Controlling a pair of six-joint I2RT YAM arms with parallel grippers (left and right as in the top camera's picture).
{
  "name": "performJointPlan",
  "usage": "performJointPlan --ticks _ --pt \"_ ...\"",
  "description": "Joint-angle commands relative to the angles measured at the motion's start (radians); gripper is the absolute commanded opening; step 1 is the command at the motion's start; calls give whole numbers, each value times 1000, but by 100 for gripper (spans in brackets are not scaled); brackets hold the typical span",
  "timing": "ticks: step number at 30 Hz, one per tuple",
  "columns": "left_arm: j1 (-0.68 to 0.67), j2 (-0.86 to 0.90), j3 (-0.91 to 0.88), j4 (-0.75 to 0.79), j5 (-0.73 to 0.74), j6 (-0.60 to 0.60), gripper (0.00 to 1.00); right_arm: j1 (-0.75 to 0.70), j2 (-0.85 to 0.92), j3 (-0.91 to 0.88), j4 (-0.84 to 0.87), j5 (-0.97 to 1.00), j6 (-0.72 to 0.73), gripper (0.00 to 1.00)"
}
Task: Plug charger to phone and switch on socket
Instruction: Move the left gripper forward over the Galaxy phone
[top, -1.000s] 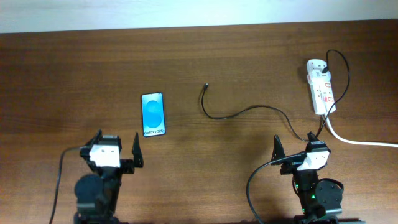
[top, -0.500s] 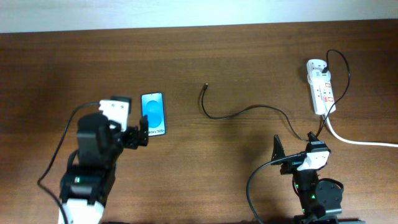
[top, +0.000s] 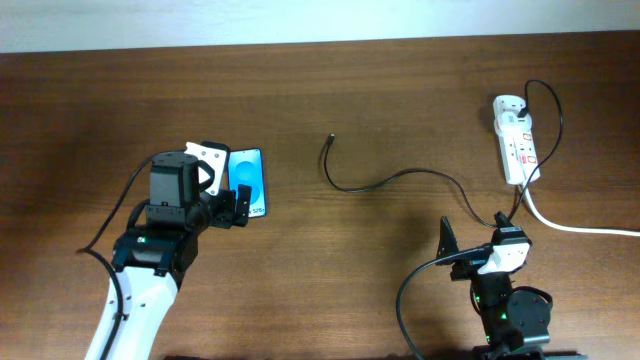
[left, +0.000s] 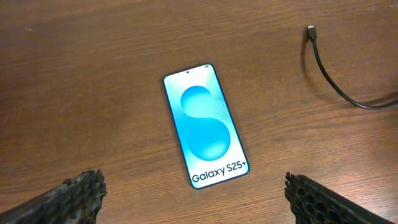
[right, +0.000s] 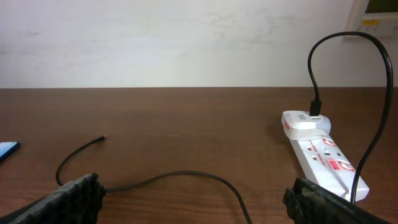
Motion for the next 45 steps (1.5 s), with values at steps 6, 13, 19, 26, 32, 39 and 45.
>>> performJointPlan --ticks 6,13,19,26,32,39,45 --pt "-3 17 45 6 22 -39 99 9 -10 -5 -5 9 4 98" --pt "-3 275 406 -304 3 -102 99 9 -10 -5 -5 9 4 98" --pt "-4 461 640 -546 5 -195 99 9 -10 -5 -5 9 4 98" --pt "-43 511 648 -530 76 -195 99 9 -10 -5 -5 9 4 98" --pt "-49 547 648 -494 88 -196 99 9 -11 -5 -5 9 4 98" --pt "-50 671 648 -494 43 -211 99 9 -10 -5 -5 9 4 98" --pt "-50 722 648 -488 26 -210 99 9 -11 -5 -5 9 4 98"
